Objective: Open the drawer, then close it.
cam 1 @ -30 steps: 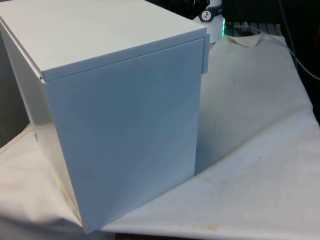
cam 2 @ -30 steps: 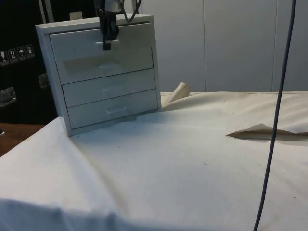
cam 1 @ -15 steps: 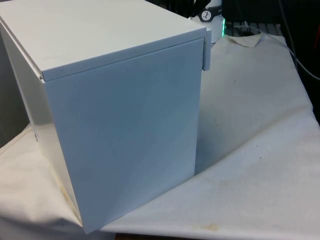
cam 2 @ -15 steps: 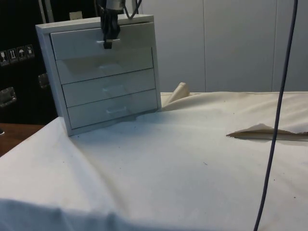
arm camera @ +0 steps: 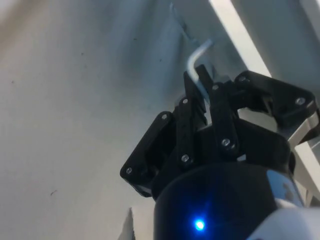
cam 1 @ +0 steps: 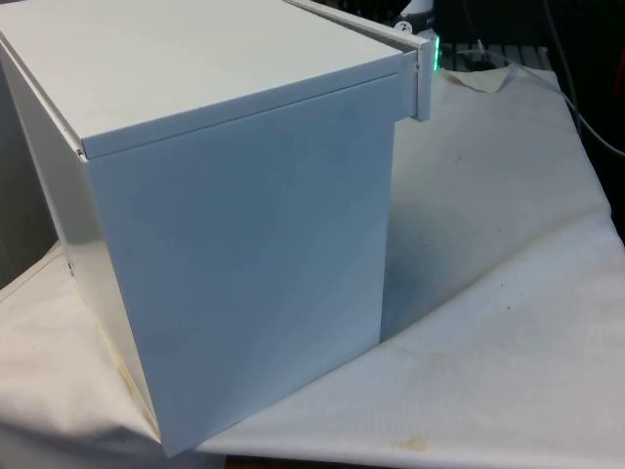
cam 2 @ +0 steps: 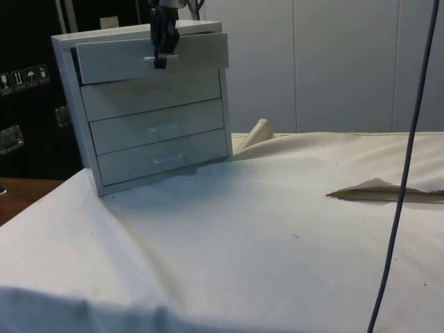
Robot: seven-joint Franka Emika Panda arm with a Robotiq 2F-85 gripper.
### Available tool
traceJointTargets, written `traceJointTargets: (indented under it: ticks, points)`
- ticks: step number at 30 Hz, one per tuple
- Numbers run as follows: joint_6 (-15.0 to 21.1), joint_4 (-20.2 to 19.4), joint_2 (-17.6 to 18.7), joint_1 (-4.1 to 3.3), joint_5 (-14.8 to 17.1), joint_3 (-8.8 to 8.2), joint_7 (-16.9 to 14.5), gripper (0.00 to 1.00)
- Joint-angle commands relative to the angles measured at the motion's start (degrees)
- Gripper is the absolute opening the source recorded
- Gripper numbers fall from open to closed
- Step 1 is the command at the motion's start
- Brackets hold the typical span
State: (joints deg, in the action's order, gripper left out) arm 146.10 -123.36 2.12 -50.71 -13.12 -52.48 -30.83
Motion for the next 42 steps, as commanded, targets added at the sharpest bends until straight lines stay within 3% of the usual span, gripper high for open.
traceJointTargets:
  ticks: [1, 7, 8, 9, 16, 17, 25, 26, 27, 33, 34, 35, 42]
  points:
    - [-0.34, -1.2, -1.43, -0.23, -1.15, 0.06, 1.2, 0.01]
    - [-2.06, -1.66, -2.46, -0.23, -1.09, 1.32, 1.6, 0.01]
    - [-1.89, -0.86, -1.66, 0.0, 0.0, 1.38, 0.34, 0.01]
    - [-2.52, -1.6, -2.58, -0.23, -1.03, 1.6, 1.66, 0.01]
    - [-6.59, -1.89, -3.95, -0.11, -0.97, 4.07, 2.29, 0.01]
    - [-6.13, -1.43, -3.32, 0.0, 0.0, 3.9, 1.38, 0.01]
    - [-7.16, -3.5, -6.02, -0.17, -1.2, 5.39, 3.09, 0.01]
    - [-7.45, -2.23, -4.87, 0.0, 0.0, 5.27, 1.89, 0.01]
    - [-7.05, -3.72, -6.25, -0.11, -1.38, 5.84, 3.5, 0.01]
    - [-6.7, -4.41, -6.99, -0.11, -3.15, 7.16, 5.84, 0.01]
    - [-7.28, -2.98, -5.67, 0.0, -1.72, 6.76, 4.41, 0.01]
    - [-6.7, -4.47, -7.1, -0.11, -3.5, 7.39, 6.25, 0.01]
    - [-6.88, -5.39, -8.14, 0.06, -5.33, 8.02, 7.56, 0.01]
